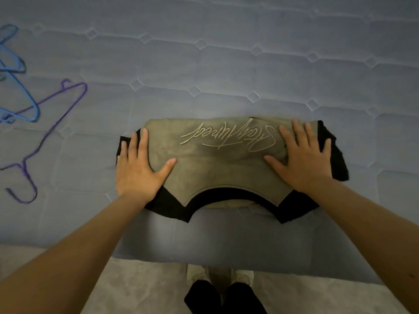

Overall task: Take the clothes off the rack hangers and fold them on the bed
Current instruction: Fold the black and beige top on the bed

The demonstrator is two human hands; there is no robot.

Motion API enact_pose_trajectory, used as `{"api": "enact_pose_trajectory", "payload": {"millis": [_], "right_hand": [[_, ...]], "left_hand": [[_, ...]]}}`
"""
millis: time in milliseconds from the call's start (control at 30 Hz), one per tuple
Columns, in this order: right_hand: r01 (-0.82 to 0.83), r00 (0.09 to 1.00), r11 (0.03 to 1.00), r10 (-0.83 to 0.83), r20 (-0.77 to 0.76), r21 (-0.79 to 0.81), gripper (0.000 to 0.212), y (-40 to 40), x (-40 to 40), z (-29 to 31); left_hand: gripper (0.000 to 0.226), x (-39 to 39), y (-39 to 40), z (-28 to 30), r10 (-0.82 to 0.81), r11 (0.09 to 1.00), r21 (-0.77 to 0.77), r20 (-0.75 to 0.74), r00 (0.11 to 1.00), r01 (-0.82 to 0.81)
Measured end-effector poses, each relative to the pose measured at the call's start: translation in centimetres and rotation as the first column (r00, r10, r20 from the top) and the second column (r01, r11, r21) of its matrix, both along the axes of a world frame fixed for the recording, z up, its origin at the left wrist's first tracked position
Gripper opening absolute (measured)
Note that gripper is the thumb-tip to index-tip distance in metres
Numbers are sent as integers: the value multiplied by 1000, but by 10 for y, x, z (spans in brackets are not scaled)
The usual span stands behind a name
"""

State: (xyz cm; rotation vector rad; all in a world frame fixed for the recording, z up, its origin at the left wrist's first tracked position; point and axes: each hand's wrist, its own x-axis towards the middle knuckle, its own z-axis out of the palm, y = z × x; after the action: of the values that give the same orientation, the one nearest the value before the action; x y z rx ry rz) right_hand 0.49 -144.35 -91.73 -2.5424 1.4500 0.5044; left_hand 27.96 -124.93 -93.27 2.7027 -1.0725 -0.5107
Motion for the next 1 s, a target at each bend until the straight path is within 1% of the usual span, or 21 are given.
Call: {"api": "enact_pose_trajectory", "payload": {"millis": [133,233,300,333,367,400,433,467,500,533,567,600,633,667,700,767,800,833,900,967,1000], "right_hand": [[136,988,990,-139,71,37,89,9,-9,-2],[83,996,996,-83,-23,10,90,6,-10,0],[9,999,997,-13,-51,-72,87,8,-9,1],[-23,1000,991,25,8,-130,81,10,-7,5],[-56,988,977,84,131,-204,70,15,-6,7],[-78,943,958,160,292,-275,55,22,-6,10],[-89,872,960,205,445,-267,39,32,-5,13],[-95,814,982,170,556,-162,31,43,-3,17],[-82,794,997,67,604,-3,33,56,0,20],[-21,816,980,-97,570,198,43,68,2,23],[67,848,909,-269,456,411,53,82,4,23],[189,851,764,-441,285,617,61,94,7,24],[324,805,545,-589,78,774,64,104,11,26],[428,721,317,-685,-108,847,64,111,15,28],[482,632,130,-737,-241,866,61,115,21,32],[468,426,-135,-831,-357,873,51,117,28,34],[394,321,-238,-870,-375,888,48,117,32,32],[311,230,-299,-897,-376,902,47,118,34,32],[205,19,-315,-945,-326,927,43,126,40,34],[181,-204,-333,-933,-296,926,46,135,46,36],[155,-277,-359,-910,-308,920,45,137,51,36]], "left_hand": [[106,3,2,-2,64,996,-66,-45,997,-66],[98,8,-1,4,112,993,-29,-5,994,-112],[95,10,-4,13,126,992,-34,27,992,-126],[93,12,-9,20,127,991,-58,46,991,-124],[89,13,-14,26,114,990,-93,60,992,-108],[86,14,-24,34,81,989,-131,67,995,-72],[81,14,-34,40,23,985,-169,54,998,-13],[75,13,-49,47,-59,978,-201,21,998,62],[68,10,-62,50,-149,965,-222,-30,988,139],[64,4,-78,56,-245,948,-227,-77,967,222],[63,-2,-93,58,-332,927,-219,-106,937,304],[64,-10,-107,59,-408,903,-196,-110,906,383],[65,-19,-121,60,-475,875,-163,-101,874,456],[65,-27,-134,58,-532,845,-115,-98,841,522],[64,-34,-145,56,-573,819,-59,-113,812,570],[64,-47,-162,52,-599,782,79,-174,781,618],[67,-50,-168,50,-589,776,136,-197,784,617],[70,-52,-171,48,-572,775,176,-213,792,607],[73,-54,-176,47,-525,792,215,-234,818,571],[70,-54,-178,46,-464,804,250,-304,832,539],[69,-52,-179,45,-444,797,275,-337,830,538]]}}
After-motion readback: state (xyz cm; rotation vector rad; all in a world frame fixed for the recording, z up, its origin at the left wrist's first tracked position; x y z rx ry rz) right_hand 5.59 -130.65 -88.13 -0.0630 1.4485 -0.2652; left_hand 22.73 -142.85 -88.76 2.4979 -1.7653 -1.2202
